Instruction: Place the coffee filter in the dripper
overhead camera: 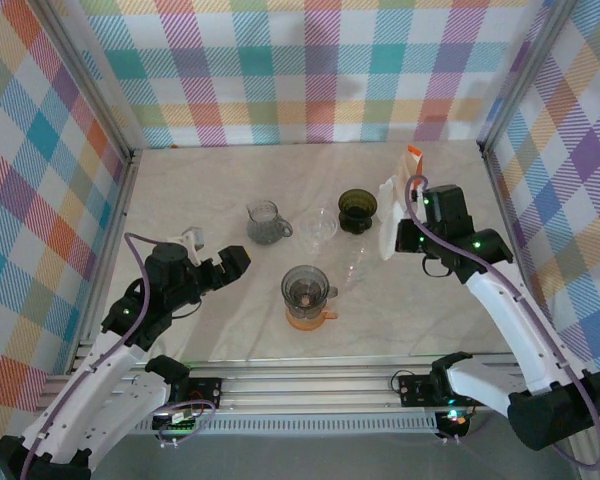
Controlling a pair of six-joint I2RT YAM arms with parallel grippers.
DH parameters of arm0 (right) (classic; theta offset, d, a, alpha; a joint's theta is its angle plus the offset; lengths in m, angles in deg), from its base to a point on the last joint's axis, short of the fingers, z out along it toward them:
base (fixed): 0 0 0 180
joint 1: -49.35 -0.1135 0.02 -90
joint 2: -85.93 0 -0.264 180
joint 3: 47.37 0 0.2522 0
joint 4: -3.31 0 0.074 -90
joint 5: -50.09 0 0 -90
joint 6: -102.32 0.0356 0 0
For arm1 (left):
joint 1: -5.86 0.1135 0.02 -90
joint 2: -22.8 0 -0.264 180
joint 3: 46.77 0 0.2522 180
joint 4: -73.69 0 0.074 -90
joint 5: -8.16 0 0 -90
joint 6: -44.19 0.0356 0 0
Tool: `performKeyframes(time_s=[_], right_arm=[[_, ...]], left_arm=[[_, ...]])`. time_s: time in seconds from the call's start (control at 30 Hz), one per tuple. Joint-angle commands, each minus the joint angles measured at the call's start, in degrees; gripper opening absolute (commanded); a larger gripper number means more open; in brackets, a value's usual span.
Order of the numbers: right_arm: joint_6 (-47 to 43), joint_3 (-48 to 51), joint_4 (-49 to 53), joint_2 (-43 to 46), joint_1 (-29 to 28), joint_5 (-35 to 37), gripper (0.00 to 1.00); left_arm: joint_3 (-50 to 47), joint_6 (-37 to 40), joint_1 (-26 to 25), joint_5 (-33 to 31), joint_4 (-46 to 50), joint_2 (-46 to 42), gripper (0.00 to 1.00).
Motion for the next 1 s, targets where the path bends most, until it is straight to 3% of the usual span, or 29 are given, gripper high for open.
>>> performKeyframes(time_s=[0.0,0.17,0.4,0.67,0.97], right_arm=[[1.9,-5.4,9.0,0.7,-4.4,-9.0,0.0],[4.2,-13.9,18.3,-2.9,-12.0,-13.6,0.0],[7.4,-28.7,33.0,-16.0,-23.0,-15.4,0.0],[12.0,-35.8,37.5,-26.8,-24.6,-18.2,0.0],[14.2,-39.7,37.6,-34.9,-25.5,-14.8,0.0]], left_arm=[[2.3,2.7,-0.2,1.4,3.2,-0.6,1.0],[2.5,2.8,-0.2,1.9,3.7,-1.1,1.0],[2.8,3.5,-0.2,1.7,4.7,-0.6,1.0],[2.0,3.3,-0.2,2.0,4.3,-1.1,1.0],[1.4,3.3,-0.2,2.0,3.9,-1.2,1.0]])
